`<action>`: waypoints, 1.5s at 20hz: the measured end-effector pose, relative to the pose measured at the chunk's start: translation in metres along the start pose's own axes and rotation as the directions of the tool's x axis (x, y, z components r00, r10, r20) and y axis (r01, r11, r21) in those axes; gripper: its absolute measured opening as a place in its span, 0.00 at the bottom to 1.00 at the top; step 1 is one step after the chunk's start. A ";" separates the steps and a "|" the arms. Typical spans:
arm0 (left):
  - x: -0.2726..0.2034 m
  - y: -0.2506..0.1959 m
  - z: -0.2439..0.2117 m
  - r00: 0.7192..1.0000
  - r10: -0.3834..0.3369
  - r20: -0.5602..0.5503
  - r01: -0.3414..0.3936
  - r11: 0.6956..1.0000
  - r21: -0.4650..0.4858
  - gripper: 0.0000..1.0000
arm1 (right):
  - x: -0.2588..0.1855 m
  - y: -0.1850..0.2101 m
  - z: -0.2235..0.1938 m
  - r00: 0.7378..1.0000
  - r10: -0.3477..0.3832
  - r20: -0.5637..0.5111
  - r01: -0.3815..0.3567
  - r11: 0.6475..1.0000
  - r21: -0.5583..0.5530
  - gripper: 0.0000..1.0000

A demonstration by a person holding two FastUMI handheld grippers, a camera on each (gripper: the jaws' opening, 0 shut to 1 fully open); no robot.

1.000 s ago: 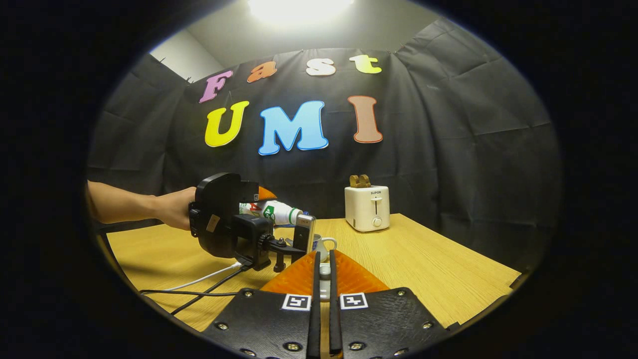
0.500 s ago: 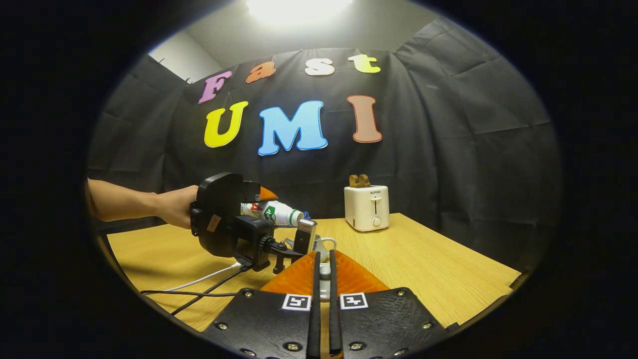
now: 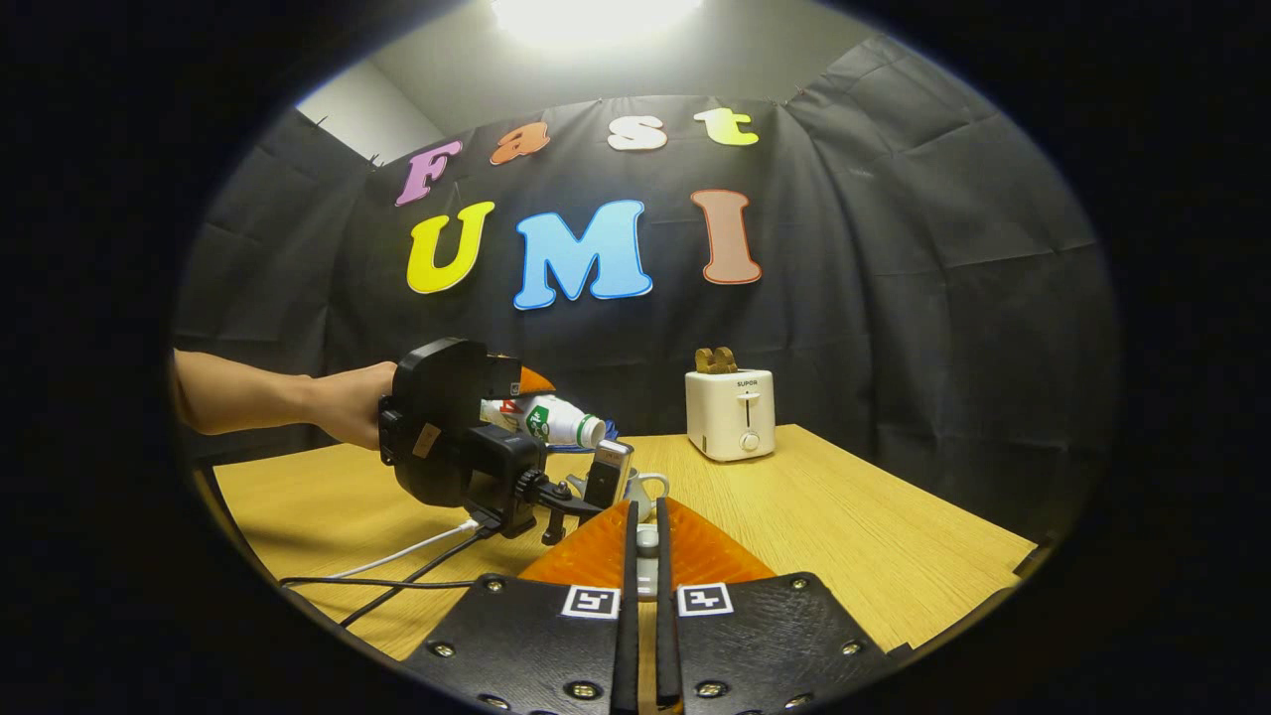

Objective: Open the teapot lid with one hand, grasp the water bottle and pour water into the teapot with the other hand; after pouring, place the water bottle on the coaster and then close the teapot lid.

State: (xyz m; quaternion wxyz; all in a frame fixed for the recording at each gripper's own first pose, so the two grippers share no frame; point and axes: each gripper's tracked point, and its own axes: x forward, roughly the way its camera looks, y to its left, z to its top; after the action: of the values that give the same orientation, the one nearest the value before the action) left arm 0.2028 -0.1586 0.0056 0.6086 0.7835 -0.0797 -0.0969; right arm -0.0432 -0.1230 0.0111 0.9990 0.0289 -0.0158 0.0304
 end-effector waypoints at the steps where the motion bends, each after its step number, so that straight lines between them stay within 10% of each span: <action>1: 0.000 0.001 0.000 1.000 0.003 0.000 -0.003 1.000 0.008 0.75 | -0.001 0.000 0.000 1.000 0.000 0.000 0.000 1.000 0.000 0.07; 30: -0.001 0.016 0.005 0.999 0.046 0.022 -0.049 0.979 0.198 0.80 | -0.003 0.002 0.005 1.000 0.005 0.007 -0.005 1.000 0.007 0.07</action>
State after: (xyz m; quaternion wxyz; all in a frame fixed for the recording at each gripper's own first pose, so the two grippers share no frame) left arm 0.2008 -0.1668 0.0199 0.5290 0.8372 -0.1129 -0.0804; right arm -0.0465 -0.1218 0.0156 0.9987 0.0323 -0.0193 0.0330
